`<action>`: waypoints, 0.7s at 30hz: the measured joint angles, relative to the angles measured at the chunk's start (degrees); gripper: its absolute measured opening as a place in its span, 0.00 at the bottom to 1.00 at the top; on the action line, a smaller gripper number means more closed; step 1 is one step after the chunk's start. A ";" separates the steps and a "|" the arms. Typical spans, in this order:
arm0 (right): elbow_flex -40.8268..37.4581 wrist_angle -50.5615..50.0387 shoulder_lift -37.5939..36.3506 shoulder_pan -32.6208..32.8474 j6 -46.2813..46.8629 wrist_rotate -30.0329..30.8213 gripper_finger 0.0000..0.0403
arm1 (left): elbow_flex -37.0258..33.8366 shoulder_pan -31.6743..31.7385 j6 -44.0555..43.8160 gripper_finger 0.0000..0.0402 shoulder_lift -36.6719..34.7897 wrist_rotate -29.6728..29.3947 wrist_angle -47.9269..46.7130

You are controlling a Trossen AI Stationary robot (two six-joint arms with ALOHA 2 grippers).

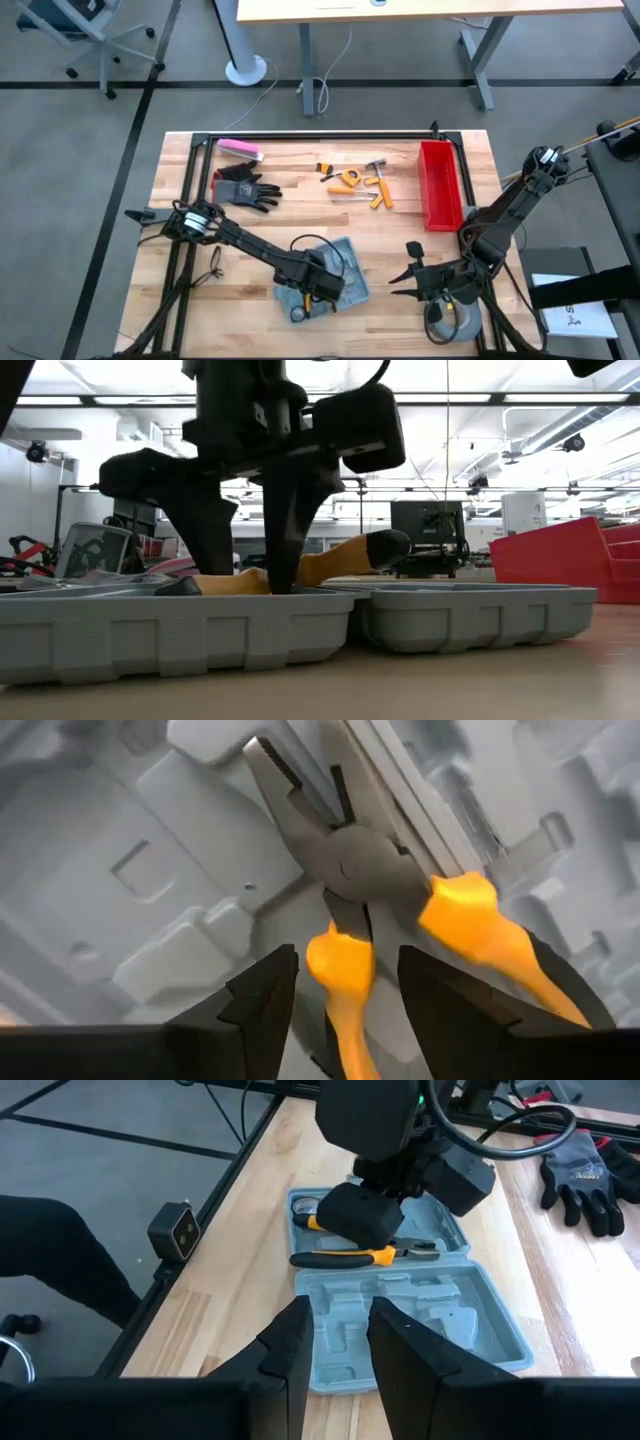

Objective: Prefit tool cases
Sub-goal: Put the pliers into the pre-fit tool case

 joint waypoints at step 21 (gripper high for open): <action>0.00 0.46 0.00 0.00 -0.31 0.02 0.20 | -4.01 0.07 1.46 0.17 -0.24 0.45 6.24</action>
